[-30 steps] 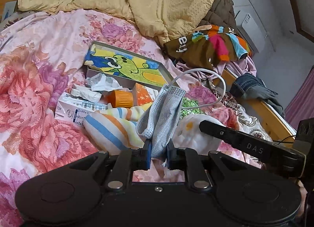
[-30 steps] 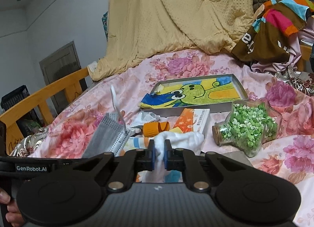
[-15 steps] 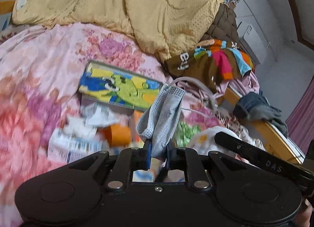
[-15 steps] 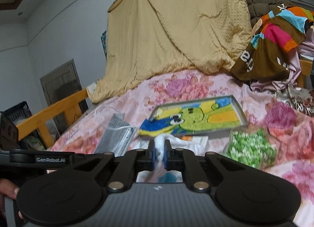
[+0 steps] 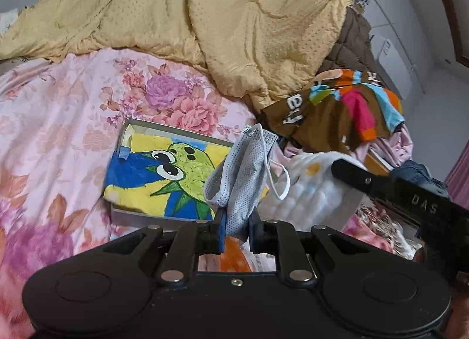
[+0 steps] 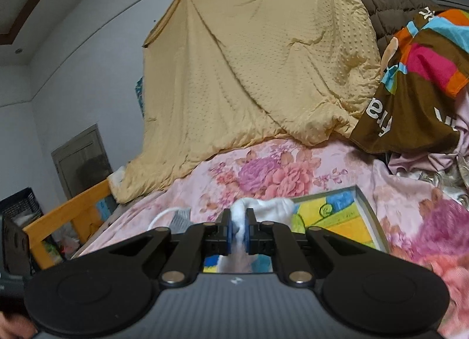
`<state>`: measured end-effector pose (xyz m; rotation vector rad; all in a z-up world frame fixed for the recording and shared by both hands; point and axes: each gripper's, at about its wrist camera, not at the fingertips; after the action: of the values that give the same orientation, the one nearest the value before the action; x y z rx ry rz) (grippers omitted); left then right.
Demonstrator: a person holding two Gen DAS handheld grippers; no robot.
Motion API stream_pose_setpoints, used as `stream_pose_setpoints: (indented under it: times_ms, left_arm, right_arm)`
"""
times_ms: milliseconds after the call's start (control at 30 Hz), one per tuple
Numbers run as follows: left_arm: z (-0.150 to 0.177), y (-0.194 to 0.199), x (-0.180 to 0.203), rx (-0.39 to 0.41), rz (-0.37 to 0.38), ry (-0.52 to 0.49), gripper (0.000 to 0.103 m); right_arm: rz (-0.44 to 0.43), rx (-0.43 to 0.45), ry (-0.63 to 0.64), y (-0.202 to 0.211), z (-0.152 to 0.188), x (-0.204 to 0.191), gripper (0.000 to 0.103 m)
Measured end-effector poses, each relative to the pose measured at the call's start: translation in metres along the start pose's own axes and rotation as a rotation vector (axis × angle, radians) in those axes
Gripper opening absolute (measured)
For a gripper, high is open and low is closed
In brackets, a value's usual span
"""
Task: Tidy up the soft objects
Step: 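Carry the mask and white cloth with both tools over the painted tray, then open the left tool dropping the mask while the right tool releases the white cloth into the tray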
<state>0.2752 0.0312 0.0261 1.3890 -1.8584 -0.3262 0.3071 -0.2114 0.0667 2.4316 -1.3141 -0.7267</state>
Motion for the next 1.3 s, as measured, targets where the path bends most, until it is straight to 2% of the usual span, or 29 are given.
stream_pose_setpoints:
  times_ms: [300,600,967,1300]
  left_arm:
    - [-0.043,-0.075,-0.019,-0.060,-0.054,0.024,0.015]
    - [-0.062,-0.140,-0.028,-0.155,-0.033,0.087,0.015]
    - [-0.062,-0.169,-0.023,-0.229,-0.075,0.086,0.016]
    - [-0.060,-0.177,-0.023,-0.286,-0.116,0.093,0.019]
  right_arm:
    - [0.002,-0.017,-0.121,-0.071,-0.019,0.052,0.009]
    - [0.039,-0.088,-0.206,-0.111,-0.021,0.092,0.009]
    - [0.086,-0.176,-0.278,-0.136,-0.017,0.115,0.009]
    - [0.077,-0.285,-0.256,-0.166,-0.009,0.111,0.010]
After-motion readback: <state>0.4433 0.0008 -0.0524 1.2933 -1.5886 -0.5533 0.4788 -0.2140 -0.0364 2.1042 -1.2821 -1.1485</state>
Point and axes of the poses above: each gripper's, at about its wrist camera, not at the fingertips, and y roughly against the way its jaws point, x to its right, z to its underside, and after that the axes turned 15 degrees about -x, right-handed
